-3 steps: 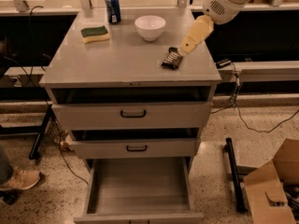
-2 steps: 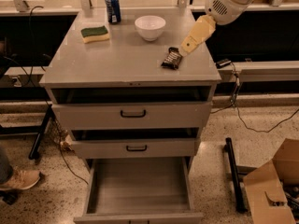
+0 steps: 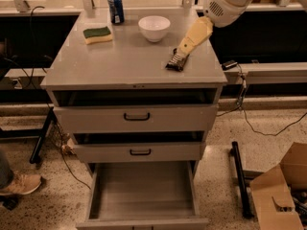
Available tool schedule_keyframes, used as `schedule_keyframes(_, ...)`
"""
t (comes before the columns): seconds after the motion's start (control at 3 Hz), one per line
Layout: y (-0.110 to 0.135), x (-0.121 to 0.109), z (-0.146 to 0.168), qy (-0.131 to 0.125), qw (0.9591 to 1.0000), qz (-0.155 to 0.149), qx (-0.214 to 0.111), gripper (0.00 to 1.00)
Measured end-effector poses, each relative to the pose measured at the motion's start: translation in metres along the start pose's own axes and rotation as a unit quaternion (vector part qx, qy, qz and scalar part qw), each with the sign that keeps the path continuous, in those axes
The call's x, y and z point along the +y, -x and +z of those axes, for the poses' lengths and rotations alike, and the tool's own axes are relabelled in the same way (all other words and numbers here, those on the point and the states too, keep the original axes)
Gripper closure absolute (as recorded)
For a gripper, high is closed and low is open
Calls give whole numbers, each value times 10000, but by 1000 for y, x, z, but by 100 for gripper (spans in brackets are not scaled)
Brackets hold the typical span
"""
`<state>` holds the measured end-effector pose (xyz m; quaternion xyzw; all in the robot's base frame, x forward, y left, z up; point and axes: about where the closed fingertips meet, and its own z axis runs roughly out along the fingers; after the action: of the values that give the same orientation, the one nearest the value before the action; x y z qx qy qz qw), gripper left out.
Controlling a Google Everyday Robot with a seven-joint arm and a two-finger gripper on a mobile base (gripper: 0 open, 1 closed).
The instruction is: Place rxbar chocolate into bottom drawer
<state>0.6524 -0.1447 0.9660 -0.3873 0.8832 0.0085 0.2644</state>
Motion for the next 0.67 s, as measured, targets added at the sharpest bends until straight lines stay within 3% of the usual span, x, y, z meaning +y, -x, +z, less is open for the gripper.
schedule_keyframes(0.33, 18, 5, 51, -242, 9976, 506, 411, 0)
schedule_keyframes(0.67, 28, 11, 93, -504, 9908, 1043, 694, 0)
